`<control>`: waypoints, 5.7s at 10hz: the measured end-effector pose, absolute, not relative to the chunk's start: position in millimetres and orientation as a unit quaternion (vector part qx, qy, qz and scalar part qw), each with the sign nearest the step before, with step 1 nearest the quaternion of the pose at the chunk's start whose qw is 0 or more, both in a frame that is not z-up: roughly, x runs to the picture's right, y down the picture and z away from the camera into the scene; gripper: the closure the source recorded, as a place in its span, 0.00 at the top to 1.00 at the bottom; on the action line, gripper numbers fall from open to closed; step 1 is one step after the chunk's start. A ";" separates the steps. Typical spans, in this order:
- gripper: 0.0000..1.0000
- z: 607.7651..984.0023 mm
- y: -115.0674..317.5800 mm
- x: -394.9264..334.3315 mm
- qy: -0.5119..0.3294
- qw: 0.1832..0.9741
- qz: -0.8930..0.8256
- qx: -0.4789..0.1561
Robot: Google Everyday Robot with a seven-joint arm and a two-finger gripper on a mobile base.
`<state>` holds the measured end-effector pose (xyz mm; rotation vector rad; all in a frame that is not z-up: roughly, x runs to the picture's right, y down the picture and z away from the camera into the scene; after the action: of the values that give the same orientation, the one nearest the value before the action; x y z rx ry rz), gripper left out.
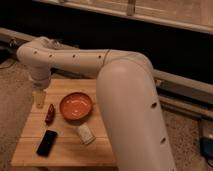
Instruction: Drag the pepper across the table
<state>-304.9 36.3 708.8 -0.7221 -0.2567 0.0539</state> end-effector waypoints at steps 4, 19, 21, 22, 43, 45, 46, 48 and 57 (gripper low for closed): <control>0.80 707.6 38.8 -307.8 -0.142 0.924 0.023 -0.355; 0.80 765.6 67.9 -370.4 -0.095 0.920 -0.067 -0.374; 0.80 786.6 80.9 -372.6 -0.068 0.915 -0.069 -0.392; 0.80 794.7 83.0 -369.6 -0.056 0.914 -0.063 -0.398; 0.80 863.7 118.9 -336.6 0.054 0.883 0.080 -0.459; 0.80 863.6 121.1 -333.8 0.076 0.883 0.090 -0.454; 0.80 863.3 122.4 -334.2 0.084 0.883 0.095 -0.452; 0.80 865.5 127.7 -335.6 0.094 0.881 0.101 -0.453; 0.75 877.8 142.3 -356.0 0.073 0.871 0.119 -0.470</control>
<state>-356.0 142.3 877.8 -0.9835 0.1527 0.2484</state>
